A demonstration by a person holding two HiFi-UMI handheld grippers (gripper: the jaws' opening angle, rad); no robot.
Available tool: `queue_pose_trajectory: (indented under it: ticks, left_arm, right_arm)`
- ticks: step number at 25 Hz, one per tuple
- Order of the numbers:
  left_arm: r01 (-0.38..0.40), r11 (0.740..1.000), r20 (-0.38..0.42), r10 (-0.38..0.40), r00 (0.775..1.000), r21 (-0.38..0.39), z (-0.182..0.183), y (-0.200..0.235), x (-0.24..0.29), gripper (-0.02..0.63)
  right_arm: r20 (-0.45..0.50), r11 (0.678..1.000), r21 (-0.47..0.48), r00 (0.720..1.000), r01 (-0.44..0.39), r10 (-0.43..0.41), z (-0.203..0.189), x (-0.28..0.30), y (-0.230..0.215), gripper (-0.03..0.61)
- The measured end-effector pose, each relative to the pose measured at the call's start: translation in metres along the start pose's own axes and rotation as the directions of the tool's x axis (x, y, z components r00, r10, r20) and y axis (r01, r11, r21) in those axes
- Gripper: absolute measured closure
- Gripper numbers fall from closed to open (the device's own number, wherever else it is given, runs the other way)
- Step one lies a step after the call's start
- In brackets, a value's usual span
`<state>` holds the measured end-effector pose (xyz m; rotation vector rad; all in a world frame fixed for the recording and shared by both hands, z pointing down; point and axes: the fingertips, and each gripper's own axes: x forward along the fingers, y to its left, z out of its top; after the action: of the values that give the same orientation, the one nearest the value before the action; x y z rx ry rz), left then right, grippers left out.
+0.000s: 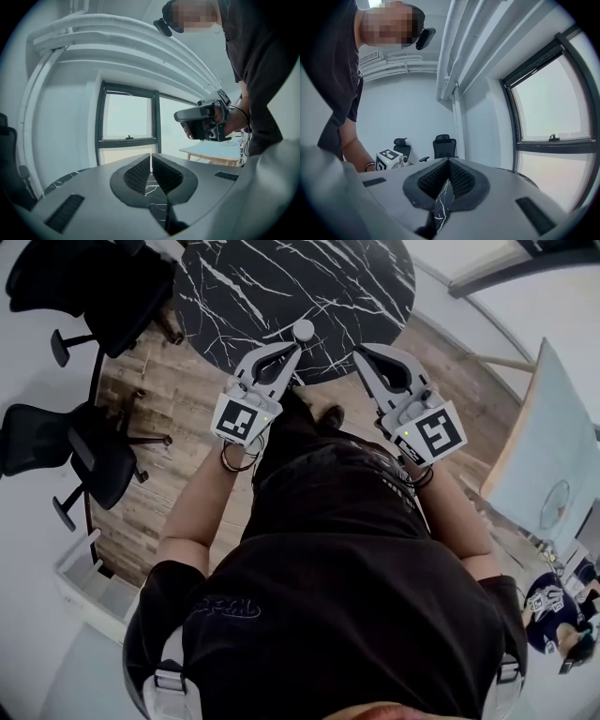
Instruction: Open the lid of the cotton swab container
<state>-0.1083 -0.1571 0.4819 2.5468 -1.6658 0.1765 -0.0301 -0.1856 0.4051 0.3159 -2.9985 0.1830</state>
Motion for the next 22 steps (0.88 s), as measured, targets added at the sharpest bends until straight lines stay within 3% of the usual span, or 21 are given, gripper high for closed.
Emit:
queue_pose_trajectory:
  ticks: [12,22]
  left_arm:
    - [0.113,0.993,-0.029,-0.113,0.993,0.018,-0.054,0.022,0.021,0.494]
    - [0.198,0.978,-0.12,-0.189,0.975,0.064,-0.102,0.037,0.039,0.38]
  right_arm:
    - [-0.051,0.999,0.015,0.997,0.05,-0.049,-0.021,0.018,-0.016,0.555]
    - [-0.08,0.996,0.037,0.994,0.077,-0.074,-0.032,0.035,-0.026,0.555]
